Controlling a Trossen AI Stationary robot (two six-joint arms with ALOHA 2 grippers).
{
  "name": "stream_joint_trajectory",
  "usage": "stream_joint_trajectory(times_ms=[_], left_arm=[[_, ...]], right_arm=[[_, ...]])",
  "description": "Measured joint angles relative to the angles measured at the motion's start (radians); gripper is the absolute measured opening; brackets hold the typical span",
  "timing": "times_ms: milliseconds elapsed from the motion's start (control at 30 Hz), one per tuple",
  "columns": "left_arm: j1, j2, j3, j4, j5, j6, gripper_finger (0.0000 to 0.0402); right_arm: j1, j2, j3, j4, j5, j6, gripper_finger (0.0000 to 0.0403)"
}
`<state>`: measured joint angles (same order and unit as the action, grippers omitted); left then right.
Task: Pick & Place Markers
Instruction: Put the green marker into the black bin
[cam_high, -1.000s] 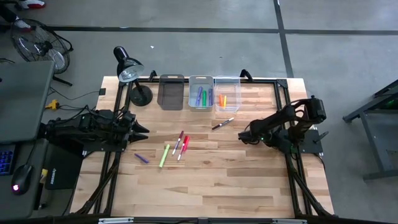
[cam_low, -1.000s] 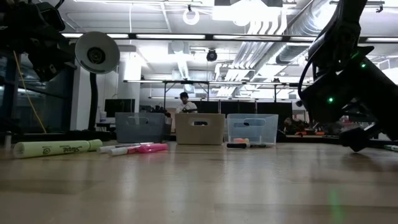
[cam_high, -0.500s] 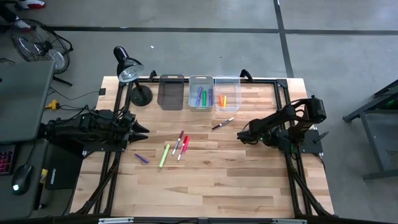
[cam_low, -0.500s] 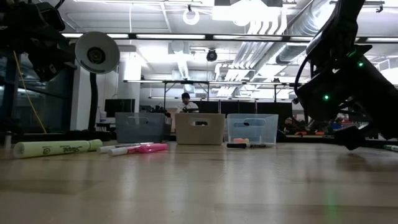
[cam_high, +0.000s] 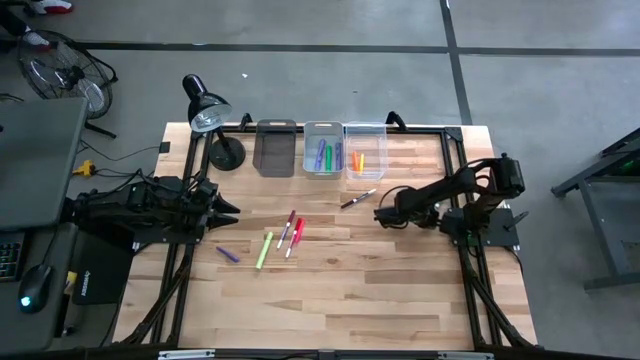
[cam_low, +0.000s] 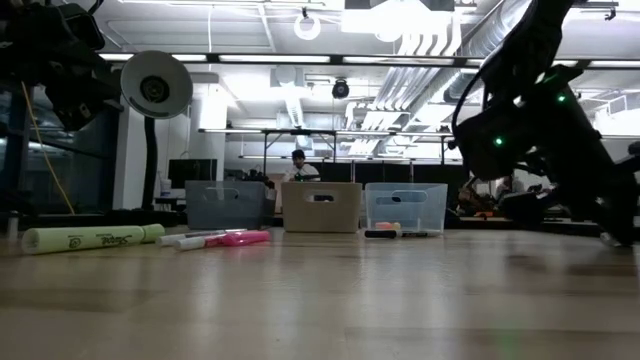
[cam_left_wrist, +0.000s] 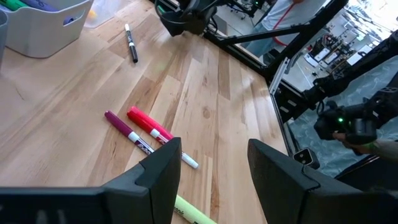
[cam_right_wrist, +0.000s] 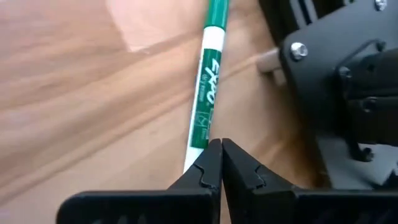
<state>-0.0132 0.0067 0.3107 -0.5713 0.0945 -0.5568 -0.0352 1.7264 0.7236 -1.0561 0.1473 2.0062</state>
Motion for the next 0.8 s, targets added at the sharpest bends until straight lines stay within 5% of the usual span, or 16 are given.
stream_joint_trajectory(times_ms=[800], left_arm=[[0.000,0.000,0.000,0.000,0.001,0.002,0.0183]], right_arm=[[-0.059,-0.003,0.084,0.097,0.106,-0.127,0.0000]])
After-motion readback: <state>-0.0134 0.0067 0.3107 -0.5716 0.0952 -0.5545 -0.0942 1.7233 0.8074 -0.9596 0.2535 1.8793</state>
